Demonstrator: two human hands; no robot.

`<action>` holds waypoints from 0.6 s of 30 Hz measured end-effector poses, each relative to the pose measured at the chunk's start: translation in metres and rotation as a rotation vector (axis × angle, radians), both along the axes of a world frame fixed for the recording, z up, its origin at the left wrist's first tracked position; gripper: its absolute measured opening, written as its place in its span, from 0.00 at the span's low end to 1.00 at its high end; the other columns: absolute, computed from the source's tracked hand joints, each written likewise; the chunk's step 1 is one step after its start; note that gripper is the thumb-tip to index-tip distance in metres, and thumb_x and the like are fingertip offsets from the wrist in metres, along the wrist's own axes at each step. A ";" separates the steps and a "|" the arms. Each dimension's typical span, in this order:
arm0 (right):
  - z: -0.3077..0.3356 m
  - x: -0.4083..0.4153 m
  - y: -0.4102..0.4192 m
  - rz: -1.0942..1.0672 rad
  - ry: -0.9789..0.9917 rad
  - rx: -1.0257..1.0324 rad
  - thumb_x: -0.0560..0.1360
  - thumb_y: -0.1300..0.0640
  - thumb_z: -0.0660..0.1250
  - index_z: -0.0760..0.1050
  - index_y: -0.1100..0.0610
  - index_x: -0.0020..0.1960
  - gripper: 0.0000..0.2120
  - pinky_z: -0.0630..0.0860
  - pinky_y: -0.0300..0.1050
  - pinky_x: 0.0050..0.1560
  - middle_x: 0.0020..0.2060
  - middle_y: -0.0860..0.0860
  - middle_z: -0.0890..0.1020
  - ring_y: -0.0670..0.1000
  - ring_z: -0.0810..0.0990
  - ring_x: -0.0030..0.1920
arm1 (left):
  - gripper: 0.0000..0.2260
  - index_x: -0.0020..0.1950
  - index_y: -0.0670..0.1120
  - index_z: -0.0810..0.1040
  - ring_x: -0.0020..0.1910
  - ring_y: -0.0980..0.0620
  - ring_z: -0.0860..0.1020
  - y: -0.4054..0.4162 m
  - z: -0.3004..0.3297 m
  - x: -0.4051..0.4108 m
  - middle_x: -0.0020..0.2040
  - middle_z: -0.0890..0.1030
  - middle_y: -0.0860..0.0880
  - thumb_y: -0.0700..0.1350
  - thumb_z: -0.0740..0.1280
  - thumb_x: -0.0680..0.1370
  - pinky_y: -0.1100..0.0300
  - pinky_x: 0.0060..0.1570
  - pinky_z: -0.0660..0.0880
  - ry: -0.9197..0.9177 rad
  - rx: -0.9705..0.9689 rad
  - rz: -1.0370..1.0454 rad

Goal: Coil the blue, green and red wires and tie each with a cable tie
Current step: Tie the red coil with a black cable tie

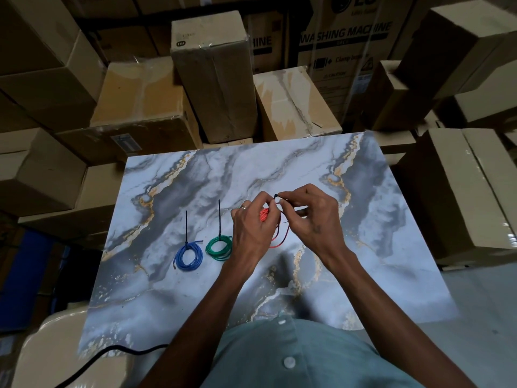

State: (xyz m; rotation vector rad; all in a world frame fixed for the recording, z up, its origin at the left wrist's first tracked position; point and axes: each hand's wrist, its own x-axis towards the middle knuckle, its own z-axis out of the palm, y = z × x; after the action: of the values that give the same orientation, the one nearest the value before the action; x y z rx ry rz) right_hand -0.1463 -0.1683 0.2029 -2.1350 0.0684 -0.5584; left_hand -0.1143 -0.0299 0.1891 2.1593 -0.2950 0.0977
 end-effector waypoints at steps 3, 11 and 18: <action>0.001 -0.004 0.002 -0.015 -0.069 0.030 0.75 0.64 0.75 0.87 0.59 0.52 0.06 0.81 0.33 0.44 0.44 0.52 0.86 0.44 0.85 0.41 | 0.05 0.46 0.53 0.73 0.39 0.48 0.78 -0.001 0.004 -0.001 0.35 0.78 0.52 0.51 0.61 0.80 0.41 0.46 0.77 -0.008 0.003 -0.001; 0.000 -0.001 0.000 -0.027 -0.102 -0.021 0.75 0.67 0.73 0.86 0.62 0.49 0.04 0.79 0.28 0.45 0.43 0.53 0.85 0.44 0.82 0.42 | 0.10 0.50 0.49 0.77 0.39 0.45 0.76 0.000 0.007 -0.001 0.36 0.76 0.49 0.52 0.59 0.80 0.44 0.43 0.76 -0.048 0.065 -0.077; -0.004 0.005 -0.005 0.056 -0.049 -0.038 0.76 0.68 0.72 0.85 0.63 0.51 0.05 0.79 0.29 0.44 0.42 0.54 0.82 0.47 0.84 0.40 | 0.09 0.49 0.46 0.79 0.39 0.43 0.75 0.000 0.007 0.000 0.36 0.77 0.46 0.47 0.61 0.79 0.46 0.42 0.75 -0.083 0.104 -0.070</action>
State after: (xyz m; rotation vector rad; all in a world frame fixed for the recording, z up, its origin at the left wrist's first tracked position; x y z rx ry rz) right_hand -0.1418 -0.1737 0.1984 -2.1515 -0.0299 -0.5830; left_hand -0.1141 -0.0299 0.1966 2.2489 -0.4316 0.1345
